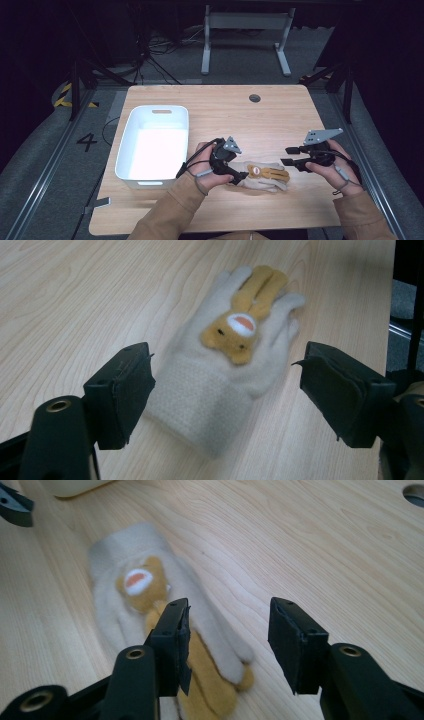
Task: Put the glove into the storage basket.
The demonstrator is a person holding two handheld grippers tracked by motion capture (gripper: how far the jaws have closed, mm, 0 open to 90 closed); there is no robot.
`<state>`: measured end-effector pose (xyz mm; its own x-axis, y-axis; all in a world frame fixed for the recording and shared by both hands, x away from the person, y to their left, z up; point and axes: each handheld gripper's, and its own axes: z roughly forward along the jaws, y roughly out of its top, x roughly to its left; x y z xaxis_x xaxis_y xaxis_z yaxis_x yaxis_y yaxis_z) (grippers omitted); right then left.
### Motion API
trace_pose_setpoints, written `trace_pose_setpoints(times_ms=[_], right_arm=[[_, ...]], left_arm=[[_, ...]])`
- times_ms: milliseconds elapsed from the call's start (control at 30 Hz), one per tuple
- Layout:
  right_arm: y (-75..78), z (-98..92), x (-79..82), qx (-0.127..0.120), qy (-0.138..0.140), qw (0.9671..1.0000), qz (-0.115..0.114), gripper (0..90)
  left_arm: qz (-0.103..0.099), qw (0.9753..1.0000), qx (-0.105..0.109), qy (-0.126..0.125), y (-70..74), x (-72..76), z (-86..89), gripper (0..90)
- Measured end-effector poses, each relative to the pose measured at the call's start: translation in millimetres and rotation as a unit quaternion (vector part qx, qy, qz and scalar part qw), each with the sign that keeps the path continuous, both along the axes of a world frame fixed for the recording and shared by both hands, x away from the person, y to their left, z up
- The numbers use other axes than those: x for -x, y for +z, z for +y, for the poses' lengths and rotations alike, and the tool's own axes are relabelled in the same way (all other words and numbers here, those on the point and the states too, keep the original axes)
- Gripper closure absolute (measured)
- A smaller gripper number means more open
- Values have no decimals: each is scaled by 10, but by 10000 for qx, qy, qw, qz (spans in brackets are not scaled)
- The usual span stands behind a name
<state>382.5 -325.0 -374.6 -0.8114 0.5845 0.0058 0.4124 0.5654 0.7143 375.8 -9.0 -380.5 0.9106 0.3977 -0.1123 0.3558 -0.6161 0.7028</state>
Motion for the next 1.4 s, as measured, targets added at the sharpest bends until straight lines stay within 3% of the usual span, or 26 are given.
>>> trace_pose_setpoints(times_ms=[233,367,500,733,967,1133,1400], right_arm=[[-35,-182,-8,-3,-329,9994,58,521],[-50,-288,2,-32,-476,9988,89,520],[-69,-352,12,-40,-587,9982,135,520],[-75,-395,15,-79,-617,9980,124,516],[-70,-424,15,-118,-653,9977,138,512],[-76,-428,13,-137,-648,9977,149,505],[-93,-428,5,-138,-665,9976,164,495]], left_arm=[[56,9999,-35,-124,0,-41,-74,194],[59,9989,-229,-409,7,-48,-112,196],[-45,9985,-320,-443,26,-49,-160,207],[-86,9969,-605,-501,-21,-124,-215,205],[-230,9935,-681,-887,-103,-173,-290,184],[-275,9933,-757,-834,-179,-233,-312,180],[-182,9927,-809,-873,-354,-262,-377,173]])
